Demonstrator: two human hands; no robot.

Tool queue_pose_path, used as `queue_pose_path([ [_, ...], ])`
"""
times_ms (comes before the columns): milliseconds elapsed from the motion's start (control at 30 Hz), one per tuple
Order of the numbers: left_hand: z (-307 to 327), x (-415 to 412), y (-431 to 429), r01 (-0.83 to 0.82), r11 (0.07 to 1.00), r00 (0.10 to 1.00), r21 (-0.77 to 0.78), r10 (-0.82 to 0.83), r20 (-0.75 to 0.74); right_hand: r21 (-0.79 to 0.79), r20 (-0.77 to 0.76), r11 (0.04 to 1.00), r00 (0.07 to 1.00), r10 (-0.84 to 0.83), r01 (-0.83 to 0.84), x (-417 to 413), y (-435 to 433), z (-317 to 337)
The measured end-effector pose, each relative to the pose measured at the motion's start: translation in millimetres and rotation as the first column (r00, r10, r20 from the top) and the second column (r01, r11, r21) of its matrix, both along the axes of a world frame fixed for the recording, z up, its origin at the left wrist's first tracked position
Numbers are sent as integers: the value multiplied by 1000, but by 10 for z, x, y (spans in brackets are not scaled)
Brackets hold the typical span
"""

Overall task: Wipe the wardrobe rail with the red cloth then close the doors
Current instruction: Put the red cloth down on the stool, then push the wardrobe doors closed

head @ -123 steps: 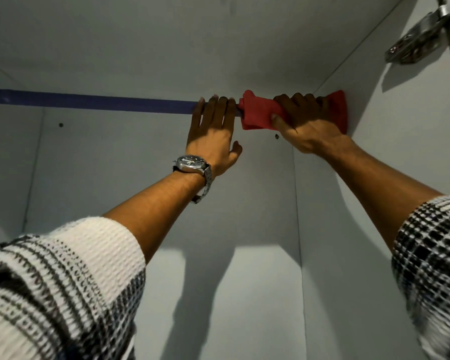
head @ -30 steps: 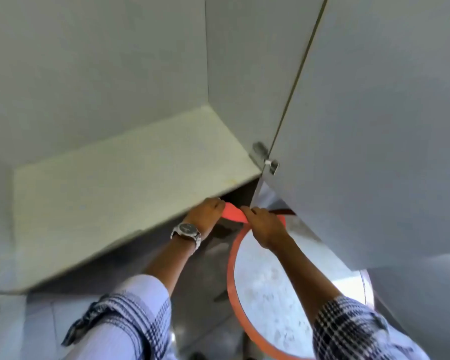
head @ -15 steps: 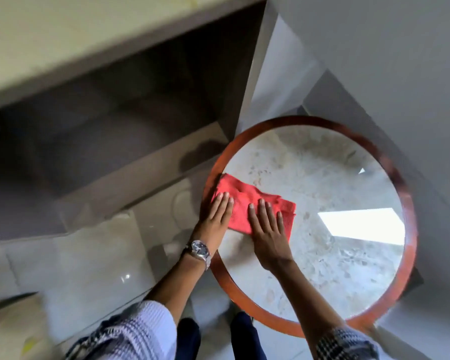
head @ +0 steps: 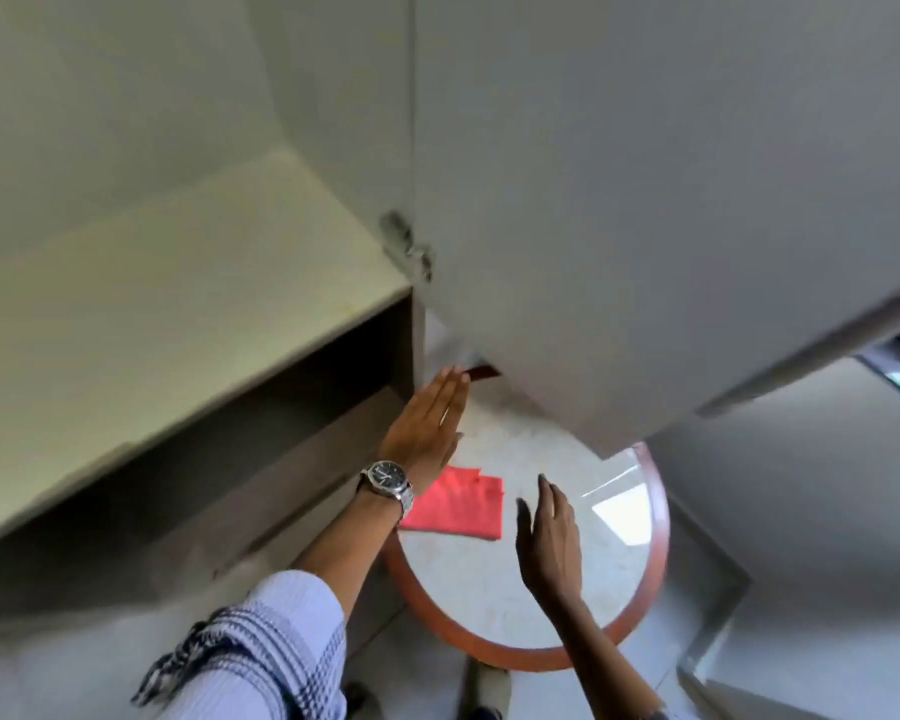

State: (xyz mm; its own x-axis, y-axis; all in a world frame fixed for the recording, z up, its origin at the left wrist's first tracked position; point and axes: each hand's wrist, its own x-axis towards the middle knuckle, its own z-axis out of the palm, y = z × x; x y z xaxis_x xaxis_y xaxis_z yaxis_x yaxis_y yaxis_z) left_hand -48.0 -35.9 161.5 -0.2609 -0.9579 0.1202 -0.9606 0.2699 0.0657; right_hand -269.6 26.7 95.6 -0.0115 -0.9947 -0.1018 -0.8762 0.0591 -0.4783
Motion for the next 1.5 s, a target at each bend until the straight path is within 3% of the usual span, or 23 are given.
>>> queue_pose_path([
  [67,790,-202,-216,119,978,993,-173,-117,21,-183,91,954,971,-222,236,-124,41,548],
  [133,1671,-478,-379,226,892,972,-391,-232,31,-345,190,876,939,-286,337,-256,-61,1180],
  [233,2956,-887,-534,309,694,929,-650,-366,50,-552,236,798,963,-129,242,-407,-402,2150],
  [333,4105,-1294,-546,308,544,916,-780,-392,89,-688,224,717,973,61,113,-555,-651,2963],
  [467,4919,-1684,-427,211,519,928,-829,-374,2,-730,185,683,962,200,-1,-654,-668,3487],
  [567,5009,-1755,-202,103,557,932,-824,-342,-115,-744,109,663,965,240,-81,-626,-485,3459],
  [700,4791,-1540,222,-17,513,911,-858,-346,-226,-769,81,605,909,409,-204,-304,-140,3273],
  [833,4637,-864,716,-196,405,909,-893,-267,-320,-817,-51,415,768,638,-400,212,138,3143],
  [900,4653,-443,939,-245,395,917,-886,-203,-344,-819,-121,332,706,698,-468,544,193,3179],
  [1067,4700,507,1254,-397,386,898,-832,-22,-439,-562,-377,195,459,804,-804,1386,243,3362],
  [1133,4727,889,1283,-448,379,881,-810,33,-472,-385,-503,189,377,778,-903,1703,201,3433],
  [1200,4753,1256,1252,-468,380,873,-798,62,-483,-298,-572,214,353,741,-930,2025,116,3484],
  [1333,4688,1767,1066,-455,399,878,-796,47,-477,-295,-596,298,418,686,-908,2522,26,3394],
  [1500,4579,2158,848,-505,356,854,-786,71,-516,-312,-606,316,444,660,-896,3004,-156,3197],
])
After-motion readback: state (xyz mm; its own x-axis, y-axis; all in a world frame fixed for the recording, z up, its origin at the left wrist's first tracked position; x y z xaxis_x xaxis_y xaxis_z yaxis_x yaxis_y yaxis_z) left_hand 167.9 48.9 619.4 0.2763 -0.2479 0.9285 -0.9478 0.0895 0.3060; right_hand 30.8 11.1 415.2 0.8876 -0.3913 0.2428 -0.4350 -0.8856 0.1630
